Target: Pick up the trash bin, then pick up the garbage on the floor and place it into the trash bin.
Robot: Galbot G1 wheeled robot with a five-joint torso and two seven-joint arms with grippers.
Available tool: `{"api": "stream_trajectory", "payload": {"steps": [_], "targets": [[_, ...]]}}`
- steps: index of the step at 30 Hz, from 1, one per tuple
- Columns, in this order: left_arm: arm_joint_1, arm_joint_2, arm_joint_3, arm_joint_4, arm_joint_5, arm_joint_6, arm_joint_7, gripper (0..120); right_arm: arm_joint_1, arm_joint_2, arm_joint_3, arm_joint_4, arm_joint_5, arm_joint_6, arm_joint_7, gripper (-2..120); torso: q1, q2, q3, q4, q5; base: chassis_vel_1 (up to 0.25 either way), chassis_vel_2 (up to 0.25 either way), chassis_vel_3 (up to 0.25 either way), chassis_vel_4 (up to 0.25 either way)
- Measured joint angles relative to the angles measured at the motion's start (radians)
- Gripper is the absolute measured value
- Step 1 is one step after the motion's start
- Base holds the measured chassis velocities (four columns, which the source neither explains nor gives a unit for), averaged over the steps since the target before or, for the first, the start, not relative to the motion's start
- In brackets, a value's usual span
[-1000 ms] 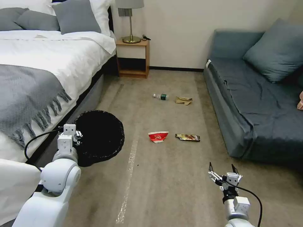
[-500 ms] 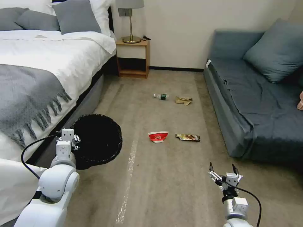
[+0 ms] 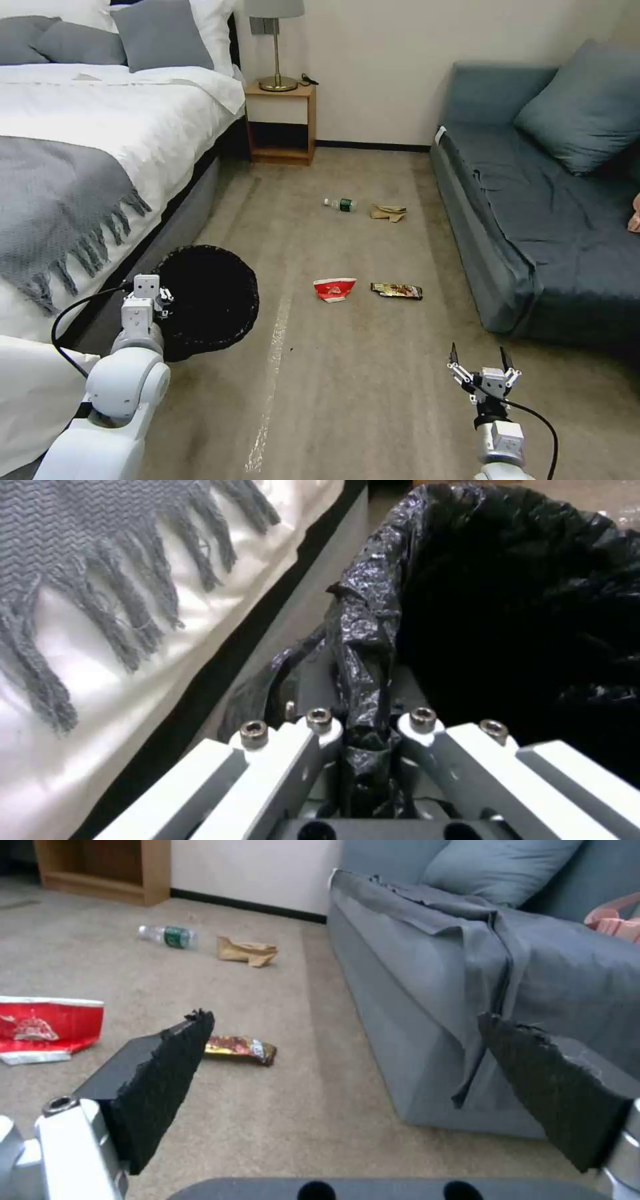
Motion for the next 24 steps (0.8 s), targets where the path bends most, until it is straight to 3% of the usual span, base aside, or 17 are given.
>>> {"api": "stream_trajectory", "payload": {"steps": [24], "targets": [[-0.013, -0.005, 0.016, 0.006, 0.004, 0.001, -0.004, 4, 0.016, -0.009, -0.006, -0.013, 0.017, -0.014, -0.013, 100, 0.0, 0.0, 0.0, 0.0, 0.0, -0.011, 0.014, 0.011, -0.011]]}}
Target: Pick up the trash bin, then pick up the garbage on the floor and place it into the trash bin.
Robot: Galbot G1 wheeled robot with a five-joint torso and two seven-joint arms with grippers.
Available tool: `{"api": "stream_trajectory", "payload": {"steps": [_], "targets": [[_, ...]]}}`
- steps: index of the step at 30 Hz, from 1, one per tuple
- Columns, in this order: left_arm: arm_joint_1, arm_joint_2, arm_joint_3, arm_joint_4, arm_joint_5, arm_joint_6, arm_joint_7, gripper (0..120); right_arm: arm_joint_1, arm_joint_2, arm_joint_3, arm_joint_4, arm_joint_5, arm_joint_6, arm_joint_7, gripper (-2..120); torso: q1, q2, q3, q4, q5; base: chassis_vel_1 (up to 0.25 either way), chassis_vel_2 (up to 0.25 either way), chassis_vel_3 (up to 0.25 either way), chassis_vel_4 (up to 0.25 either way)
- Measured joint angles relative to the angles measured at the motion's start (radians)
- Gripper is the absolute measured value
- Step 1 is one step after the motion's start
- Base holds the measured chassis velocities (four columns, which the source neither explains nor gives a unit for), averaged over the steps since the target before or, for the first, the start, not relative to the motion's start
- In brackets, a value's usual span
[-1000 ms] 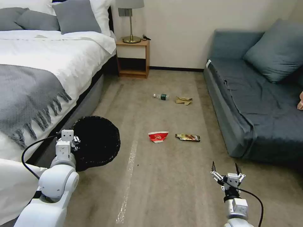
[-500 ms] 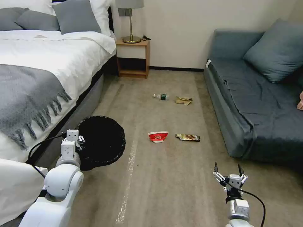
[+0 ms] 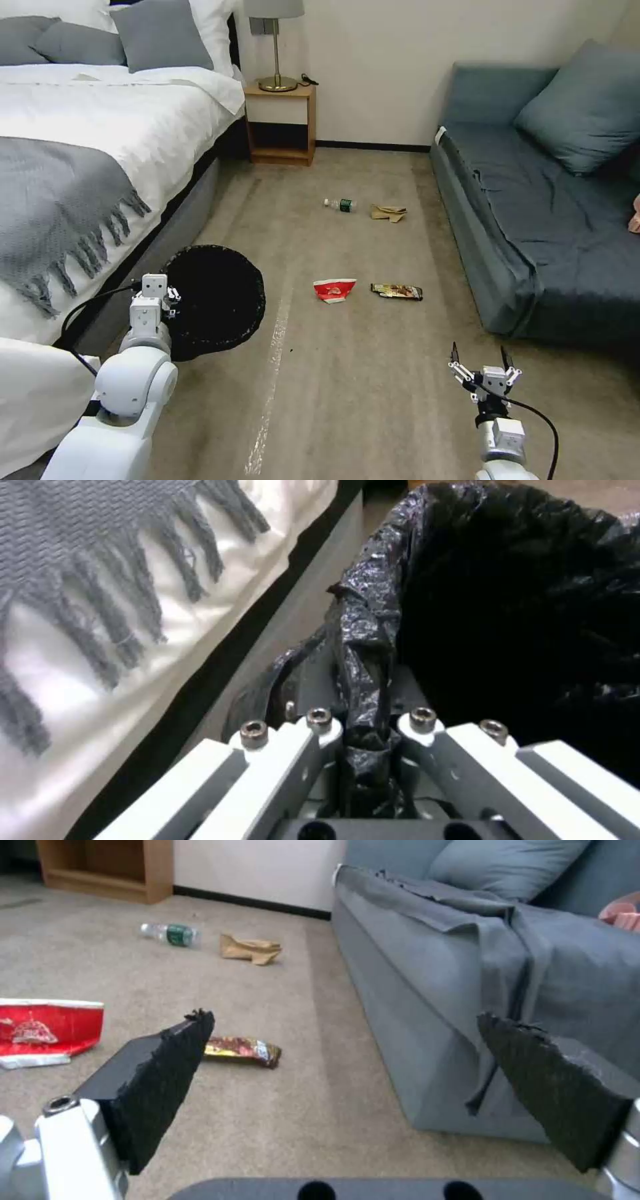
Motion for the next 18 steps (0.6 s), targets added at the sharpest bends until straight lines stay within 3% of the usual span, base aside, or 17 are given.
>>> {"api": "stream_trajectory", "payload": {"steps": [18], "targets": [[-0.003, -0.002, 0.01, 0.005, 0.001, -0.003, 0.001, 4, -0.005, -0.005, 0.001, -0.008, 0.006, 0.003, -0.013, 100, 0.0, 0.0, 0.0, 0.0, 0.0, -0.085, 0.086, 0.087, -0.083]]}}
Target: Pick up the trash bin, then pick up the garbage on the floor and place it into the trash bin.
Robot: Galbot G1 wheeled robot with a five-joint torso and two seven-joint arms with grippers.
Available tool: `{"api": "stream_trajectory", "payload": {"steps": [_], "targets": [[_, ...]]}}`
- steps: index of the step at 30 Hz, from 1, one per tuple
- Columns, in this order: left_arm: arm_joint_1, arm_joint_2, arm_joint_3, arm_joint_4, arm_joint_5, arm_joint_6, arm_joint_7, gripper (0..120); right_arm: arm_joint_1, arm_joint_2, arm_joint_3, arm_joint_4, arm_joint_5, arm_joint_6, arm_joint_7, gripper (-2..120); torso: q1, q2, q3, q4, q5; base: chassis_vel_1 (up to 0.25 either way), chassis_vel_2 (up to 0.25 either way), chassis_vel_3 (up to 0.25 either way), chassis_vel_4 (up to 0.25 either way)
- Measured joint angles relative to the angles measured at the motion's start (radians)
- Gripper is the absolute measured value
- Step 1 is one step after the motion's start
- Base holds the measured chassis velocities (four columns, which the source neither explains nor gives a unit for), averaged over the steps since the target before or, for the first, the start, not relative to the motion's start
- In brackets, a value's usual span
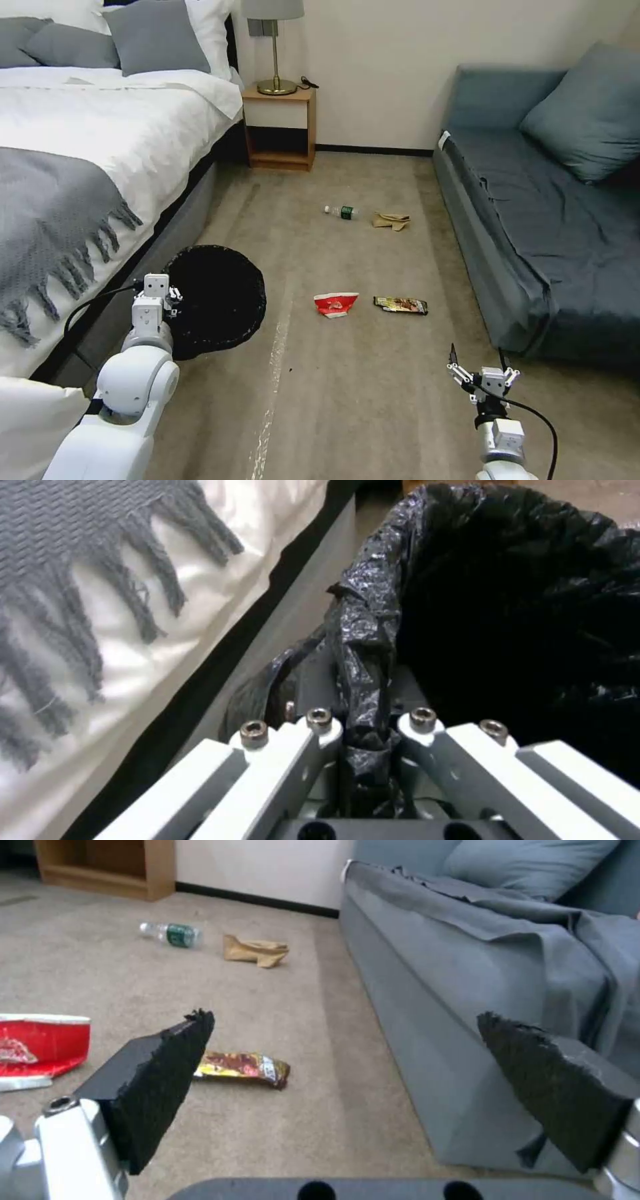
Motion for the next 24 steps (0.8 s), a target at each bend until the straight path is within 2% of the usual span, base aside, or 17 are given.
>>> {"api": "stream_trajectory", "payload": {"steps": [24], "targets": [[0.02, -0.003, -0.001, -0.013, 0.005, -0.004, 0.002, 4, -0.012, 0.007, 0.008, -0.018, 0.001, 0.031, -0.022, 100, 0.0, 0.0, 0.0, 0.0, 0.0, -0.111, 0.108, 0.107, -0.113]]}}
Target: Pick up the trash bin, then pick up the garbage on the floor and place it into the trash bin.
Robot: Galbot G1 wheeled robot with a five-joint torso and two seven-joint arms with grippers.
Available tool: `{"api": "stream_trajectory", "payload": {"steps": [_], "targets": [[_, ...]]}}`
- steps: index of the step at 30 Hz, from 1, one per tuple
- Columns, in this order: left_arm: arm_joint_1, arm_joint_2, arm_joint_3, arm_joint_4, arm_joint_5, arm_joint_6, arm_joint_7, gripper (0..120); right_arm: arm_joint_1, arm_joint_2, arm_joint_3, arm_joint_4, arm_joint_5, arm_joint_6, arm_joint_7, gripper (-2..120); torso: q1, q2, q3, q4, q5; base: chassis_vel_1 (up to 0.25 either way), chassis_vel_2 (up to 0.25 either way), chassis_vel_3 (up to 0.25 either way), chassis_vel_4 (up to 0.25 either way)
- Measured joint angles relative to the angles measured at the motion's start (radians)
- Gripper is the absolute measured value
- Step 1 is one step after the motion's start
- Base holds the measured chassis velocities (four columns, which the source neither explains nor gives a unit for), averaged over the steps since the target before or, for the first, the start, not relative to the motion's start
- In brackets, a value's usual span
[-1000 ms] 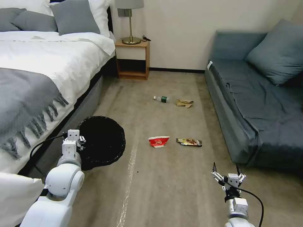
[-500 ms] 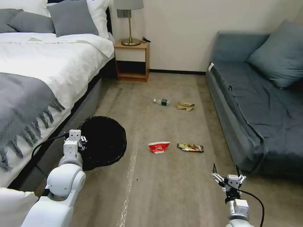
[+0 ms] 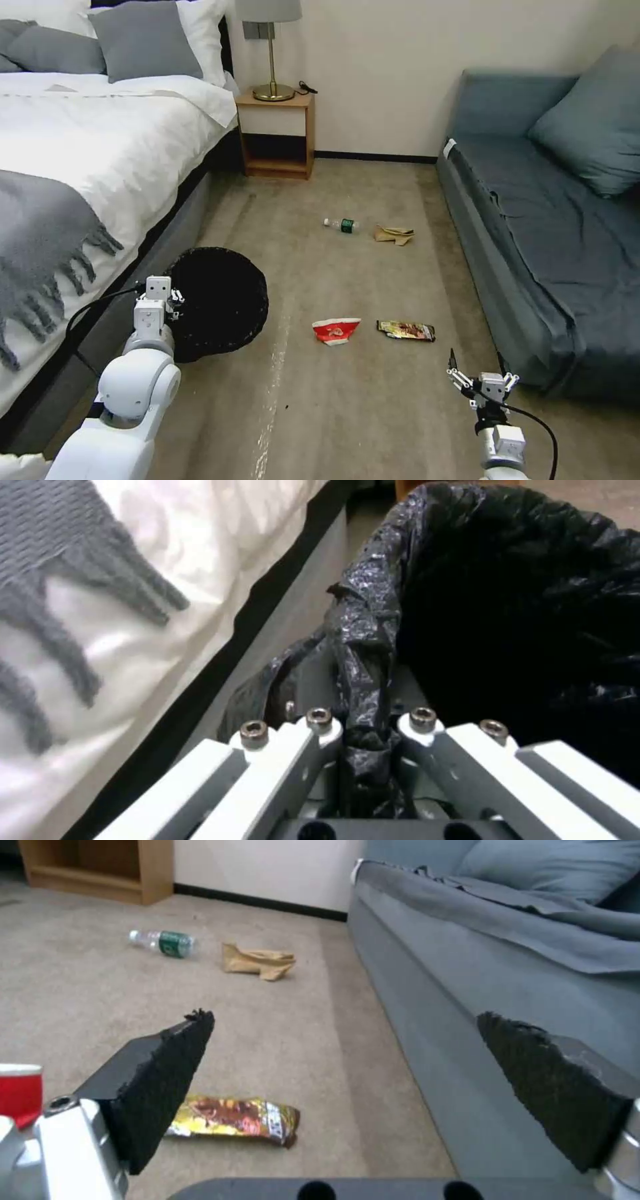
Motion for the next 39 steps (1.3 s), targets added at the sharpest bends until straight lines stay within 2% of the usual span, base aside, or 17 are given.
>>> {"api": "stream_trajectory", "payload": {"steps": [39], "targets": [[0.001, 0.002, -0.004, 0.021, -0.007, -0.015, 0.004, 4, 0.002, 0.012, 0.0, -0.051, -0.02, 0.057, -0.048, 100, 0.0, 0.0, 0.0, 0.0, 0.0, -0.133, 0.139, 0.131, -0.135]]}}
